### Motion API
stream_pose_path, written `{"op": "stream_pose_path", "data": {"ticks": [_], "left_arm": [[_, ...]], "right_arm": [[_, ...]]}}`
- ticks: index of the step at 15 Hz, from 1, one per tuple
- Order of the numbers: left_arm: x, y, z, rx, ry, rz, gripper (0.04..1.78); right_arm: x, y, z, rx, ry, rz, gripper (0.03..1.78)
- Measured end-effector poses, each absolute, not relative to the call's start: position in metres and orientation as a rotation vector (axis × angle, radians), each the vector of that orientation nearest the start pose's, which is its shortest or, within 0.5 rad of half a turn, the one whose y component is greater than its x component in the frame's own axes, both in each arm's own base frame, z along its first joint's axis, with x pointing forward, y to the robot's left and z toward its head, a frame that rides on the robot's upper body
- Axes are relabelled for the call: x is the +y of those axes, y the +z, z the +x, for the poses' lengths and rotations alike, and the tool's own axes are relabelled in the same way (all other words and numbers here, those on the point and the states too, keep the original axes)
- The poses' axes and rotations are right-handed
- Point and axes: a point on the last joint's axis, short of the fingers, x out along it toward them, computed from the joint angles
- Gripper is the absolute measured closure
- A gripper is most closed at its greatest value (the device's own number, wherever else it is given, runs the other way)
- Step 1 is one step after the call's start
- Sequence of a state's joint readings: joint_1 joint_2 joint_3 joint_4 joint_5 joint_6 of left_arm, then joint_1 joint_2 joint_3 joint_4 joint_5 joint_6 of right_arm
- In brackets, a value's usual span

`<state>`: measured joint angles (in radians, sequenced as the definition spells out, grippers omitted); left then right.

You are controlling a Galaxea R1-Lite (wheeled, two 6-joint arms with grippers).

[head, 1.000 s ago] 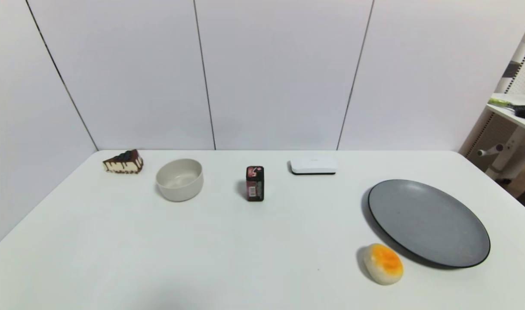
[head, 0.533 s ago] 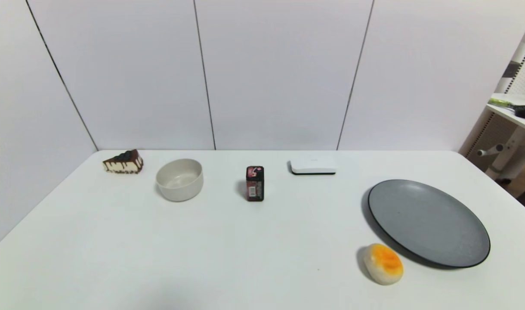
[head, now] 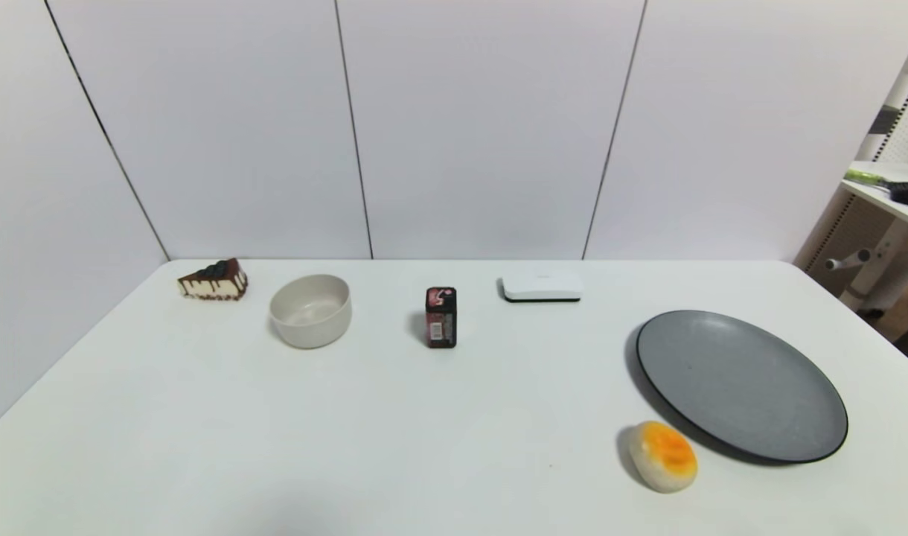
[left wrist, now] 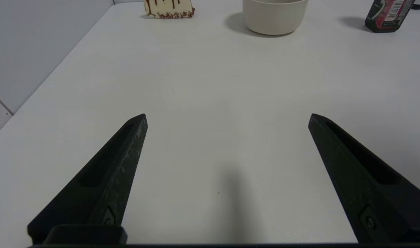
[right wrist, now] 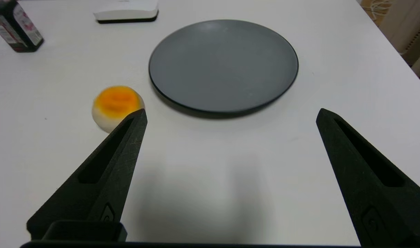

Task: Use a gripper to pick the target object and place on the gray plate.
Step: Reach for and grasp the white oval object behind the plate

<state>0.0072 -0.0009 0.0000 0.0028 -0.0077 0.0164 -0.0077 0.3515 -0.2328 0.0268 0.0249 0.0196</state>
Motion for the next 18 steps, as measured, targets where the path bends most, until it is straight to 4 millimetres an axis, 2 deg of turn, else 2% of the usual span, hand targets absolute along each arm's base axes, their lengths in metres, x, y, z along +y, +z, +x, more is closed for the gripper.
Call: {"op": "stream_pose_path", "data": {"ticks": [3, 5, 7, 9, 12, 14, 18], "left_arm": [[0.0, 0.075, -0.023, 0.002, 0.0, 0.016, 0.13], [0.0, 0.075, -0.023, 0.002, 0.0, 0.016, 0.13], [0.0, 0.075, -0.023, 0.002, -0.001, 0.016, 0.13], [0.0, 0.075, -0.023, 0.002, 0.0, 0.016, 0.13], [0.0, 0.075, -0.023, 0.002, 0.0, 0.016, 0.13], [0.0, 0.075, -0.023, 0.002, 0.0, 0.016, 0.13], [0.0, 0.075, -0.023, 0.002, 0.0, 0.016, 0.13]], "right_arm": [[0.002, 0.198, 0.036, 0.179, 0.104, 0.029, 0.11], [0.004, 0.23, 0.068, 0.205, 0.178, 0.031, 0.11], [0.006, 0.255, 0.109, 0.239, 0.259, 0.021, 0.11], [0.009, 0.272, 0.156, 0.271, 0.337, -0.006, 0.11], [0.013, 0.275, 0.228, 0.312, 0.482, -0.075, 0.11], [0.017, 0.26, 0.273, 0.336, 0.621, -0.141, 0.11], [0.027, 0.225, 0.329, 0.284, 0.933, -0.247, 0.11]]}}
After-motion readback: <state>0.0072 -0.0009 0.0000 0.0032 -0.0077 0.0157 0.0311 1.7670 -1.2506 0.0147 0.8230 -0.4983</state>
